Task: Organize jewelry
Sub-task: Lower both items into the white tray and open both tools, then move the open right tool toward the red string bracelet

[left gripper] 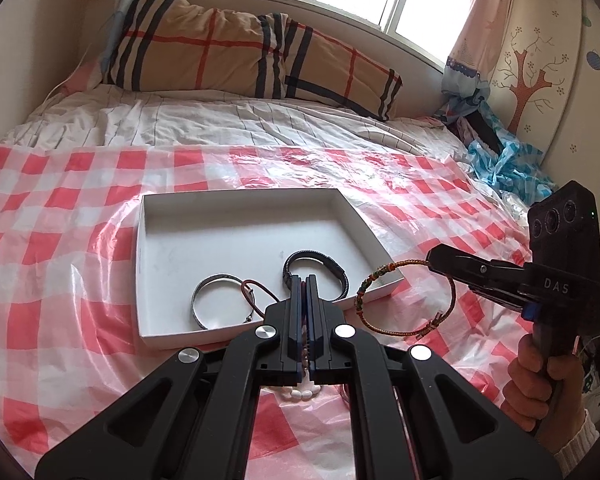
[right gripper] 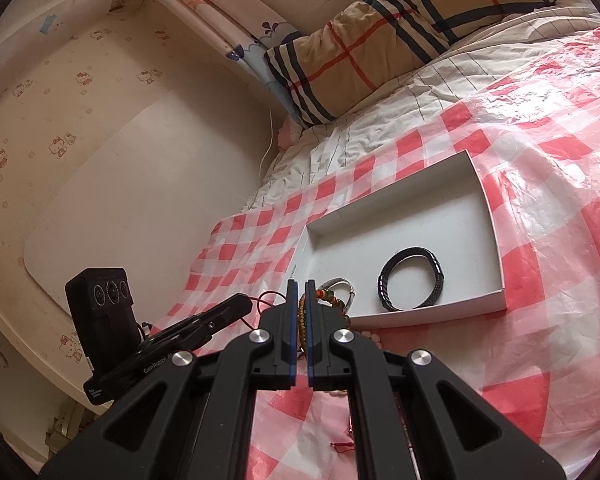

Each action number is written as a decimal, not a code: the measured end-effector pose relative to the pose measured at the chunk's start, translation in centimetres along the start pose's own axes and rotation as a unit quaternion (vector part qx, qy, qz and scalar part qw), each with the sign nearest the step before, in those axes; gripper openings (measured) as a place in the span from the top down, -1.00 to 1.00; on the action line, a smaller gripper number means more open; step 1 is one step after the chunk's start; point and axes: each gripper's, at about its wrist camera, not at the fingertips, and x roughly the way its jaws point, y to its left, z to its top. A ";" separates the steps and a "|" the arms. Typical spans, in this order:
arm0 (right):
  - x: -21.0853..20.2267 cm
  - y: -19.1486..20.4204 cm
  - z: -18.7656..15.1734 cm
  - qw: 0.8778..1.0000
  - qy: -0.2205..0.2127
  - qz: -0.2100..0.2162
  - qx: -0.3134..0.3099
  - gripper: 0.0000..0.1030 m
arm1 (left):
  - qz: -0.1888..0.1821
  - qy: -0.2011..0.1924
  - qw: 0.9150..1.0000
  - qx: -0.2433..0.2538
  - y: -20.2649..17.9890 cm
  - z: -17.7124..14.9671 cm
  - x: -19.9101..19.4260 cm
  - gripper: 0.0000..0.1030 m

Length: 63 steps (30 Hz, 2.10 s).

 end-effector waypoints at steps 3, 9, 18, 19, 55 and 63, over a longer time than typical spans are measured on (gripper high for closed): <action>0.6 0.2 0.1 1.000 0.004 0.001 -0.001 0.92 | -0.004 -0.003 1.000 -0.010 0.3 0.7 0.3 0.96; 2.4 0.1 1.3 1.000 0.008 0.004 0.002 0.92 | -0.011 -0.013 1.000 -0.015 0.3 2.4 1.1 0.96; 7.7 -2.4 3.6 0.998 0.006 -0.053 0.016 0.92 | 0.077 0.008 0.996 -0.034 2.5 2.5 5.3 0.92; 7.8 -3.2 3.5 0.998 0.009 -0.062 0.028 0.92 | 0.088 0.015 0.996 -0.030 2.7 2.2 5.6 0.89; 2.0 -3.2 -7.8 0.956 0.186 -0.209 -0.083 0.67 | 0.003 0.150 0.986 0.075 -5.1 -8.4 4.7 0.22; -0.3 -4.2 -7.3 0.969 0.149 -0.195 -0.042 0.74 | -0.015 0.173 0.980 0.101 -5.7 -9.0 4.9 0.07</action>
